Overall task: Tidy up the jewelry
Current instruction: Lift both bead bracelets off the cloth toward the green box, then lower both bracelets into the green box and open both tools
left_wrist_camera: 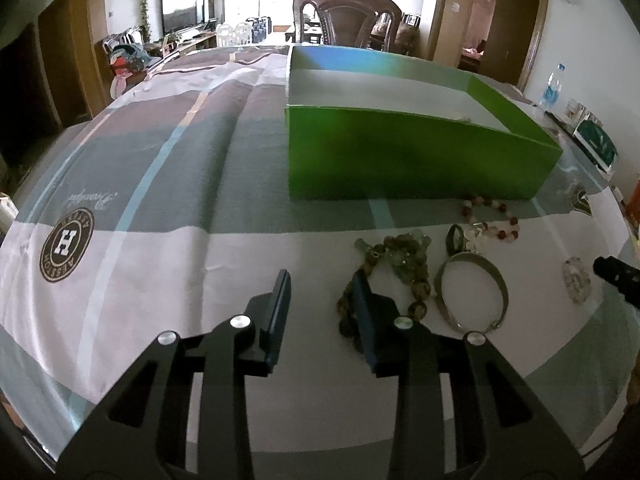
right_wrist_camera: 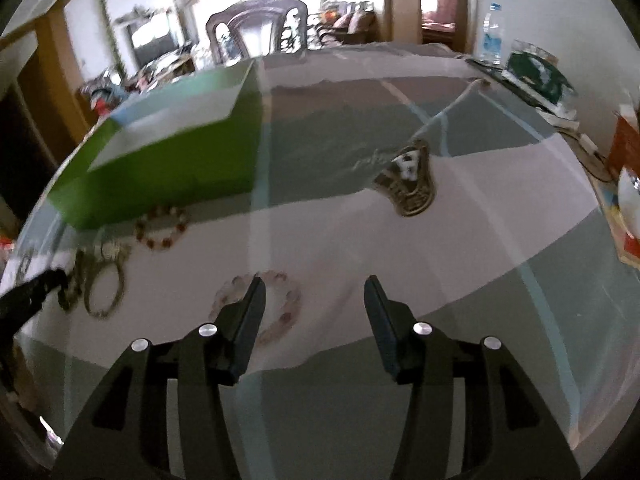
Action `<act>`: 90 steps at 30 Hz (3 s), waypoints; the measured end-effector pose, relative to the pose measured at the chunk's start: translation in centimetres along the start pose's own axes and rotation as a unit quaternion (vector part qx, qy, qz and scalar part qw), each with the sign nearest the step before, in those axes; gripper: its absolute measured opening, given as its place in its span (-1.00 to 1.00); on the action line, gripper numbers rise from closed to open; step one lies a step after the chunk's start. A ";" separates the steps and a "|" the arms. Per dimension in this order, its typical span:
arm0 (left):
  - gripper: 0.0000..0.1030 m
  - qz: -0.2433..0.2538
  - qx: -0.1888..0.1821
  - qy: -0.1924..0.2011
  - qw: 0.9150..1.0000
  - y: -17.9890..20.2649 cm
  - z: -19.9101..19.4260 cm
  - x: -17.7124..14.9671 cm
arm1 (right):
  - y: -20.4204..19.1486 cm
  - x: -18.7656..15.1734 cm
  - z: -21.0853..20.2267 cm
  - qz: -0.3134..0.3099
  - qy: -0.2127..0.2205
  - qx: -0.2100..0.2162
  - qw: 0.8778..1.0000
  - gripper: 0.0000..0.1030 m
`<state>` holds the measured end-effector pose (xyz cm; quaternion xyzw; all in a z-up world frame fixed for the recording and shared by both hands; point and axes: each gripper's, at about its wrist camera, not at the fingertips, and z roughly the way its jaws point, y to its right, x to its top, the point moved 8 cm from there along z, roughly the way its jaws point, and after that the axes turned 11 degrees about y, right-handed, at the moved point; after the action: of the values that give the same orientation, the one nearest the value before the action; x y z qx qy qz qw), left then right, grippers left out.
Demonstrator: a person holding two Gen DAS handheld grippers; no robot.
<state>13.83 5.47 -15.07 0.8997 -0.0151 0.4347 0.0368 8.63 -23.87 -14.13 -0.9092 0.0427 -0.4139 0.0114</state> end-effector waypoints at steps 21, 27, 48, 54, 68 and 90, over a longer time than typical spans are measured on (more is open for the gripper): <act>-0.46 0.055 -0.022 -0.013 0.998 1.9 0.1 -1.0 | -2.3 -0.6 0.9 -0.041 -0.011 -0.014 0.999 -0.84; -0.79 0.041 -0.026 -0.021 0.999 1.6 -0.5 -0.5 | -2.3 0.9 -1.1 -0.033 0.013 0.000 0.999 -1.00; -0.78 0.030 -0.035 -0.011 0.999 0.8 -2.0 1.0 | -2.2 0.1 1.9 -0.061 -0.034 0.024 0.997 -0.56; -0.78 0.030 -0.033 -0.017 0.999 0.8 -1.6 0.5 | -2.4 -0.5 1.6 -0.101 -0.028 0.025 0.994 -0.52; -0.79 0.017 -0.026 -0.043 0.999 -0.1 -0.6 -0.3 | -5.2 1.1 0.0 -0.097 -0.006 0.053 0.994 -0.85; -0.79 0.019 -0.055 0.082 0.995 1.6 -8.7 11.4 | -12.2 10.5 -5.4 -0.111 0.099 0.119 0.982 -0.85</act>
<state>14.05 4.61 -0.66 0.8573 -0.0530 0.5060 0.0791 12.26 -12.59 -1.95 -0.8550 -0.1075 -0.5025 0.0696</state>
